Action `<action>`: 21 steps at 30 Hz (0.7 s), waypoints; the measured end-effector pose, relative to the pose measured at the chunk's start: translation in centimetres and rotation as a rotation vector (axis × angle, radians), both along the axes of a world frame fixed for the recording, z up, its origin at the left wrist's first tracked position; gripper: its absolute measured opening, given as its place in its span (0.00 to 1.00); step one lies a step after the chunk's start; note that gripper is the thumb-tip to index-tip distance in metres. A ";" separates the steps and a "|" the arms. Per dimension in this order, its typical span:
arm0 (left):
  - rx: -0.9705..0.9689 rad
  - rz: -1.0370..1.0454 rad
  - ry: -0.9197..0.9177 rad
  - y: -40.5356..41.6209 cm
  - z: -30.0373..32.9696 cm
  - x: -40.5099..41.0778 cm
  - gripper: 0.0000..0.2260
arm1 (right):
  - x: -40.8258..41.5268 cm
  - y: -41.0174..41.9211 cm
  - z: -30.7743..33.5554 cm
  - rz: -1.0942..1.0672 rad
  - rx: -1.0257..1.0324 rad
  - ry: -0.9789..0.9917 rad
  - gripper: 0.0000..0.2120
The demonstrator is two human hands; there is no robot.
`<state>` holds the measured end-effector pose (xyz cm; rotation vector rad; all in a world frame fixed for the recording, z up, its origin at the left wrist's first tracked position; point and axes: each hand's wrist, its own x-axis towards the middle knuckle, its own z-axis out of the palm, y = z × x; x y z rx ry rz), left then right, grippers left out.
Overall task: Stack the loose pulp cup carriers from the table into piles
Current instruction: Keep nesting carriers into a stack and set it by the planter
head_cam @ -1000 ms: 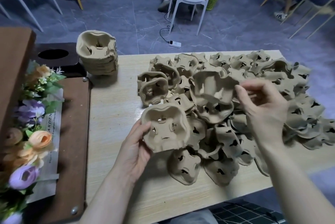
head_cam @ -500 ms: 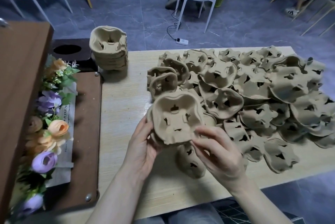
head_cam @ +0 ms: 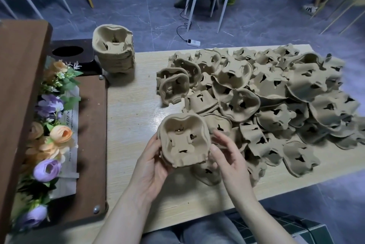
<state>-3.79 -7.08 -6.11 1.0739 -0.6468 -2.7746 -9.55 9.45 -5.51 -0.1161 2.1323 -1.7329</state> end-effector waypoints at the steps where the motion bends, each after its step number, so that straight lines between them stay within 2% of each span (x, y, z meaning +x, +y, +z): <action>1: 0.010 -0.005 -0.008 0.2 0.0 0.1 0.20 | -0.1 0.1 -0.1 -0.009 -0.035 -0.097 0.18; 3: 0.004 -0.034 -0.025 0.6 -0.2 0.3 0.17 | -0.1 0.3 -0.2 -0.024 -0.086 -0.192 0.18; 5: 0.021 -0.055 -0.032 0.9 -0.2 0.4 0.14 | 0.1 0.6 -0.1 -0.051 -0.114 -0.190 0.17; 8: 0.038 -0.095 -0.002 1.1 0.1 0.4 0.20 | 0.4 1.0 0.0 -0.072 -0.133 -0.175 0.17; 11: -0.013 -0.123 0.021 1.4 0.2 0.2 0.17 | 0.1 1.6 0.2 -0.040 -0.151 -0.170 0.17; 14: -0.069 -0.090 0.021 2.0 0.2 -0.5 0.19 | -1.2 2.6 0.6 0.038 -0.130 -0.112 0.17; 17: -0.057 -0.043 0.024 2.9 0.5 -1.5 0.18 | -3.4 4.7 0.7 0.055 0.001 0.010 0.13; 21: -0.031 0.022 0.017 4.2 0.7 -2.9 0.18 | -7.1 7.6 0.4 0.090 0.547 0.491 0.15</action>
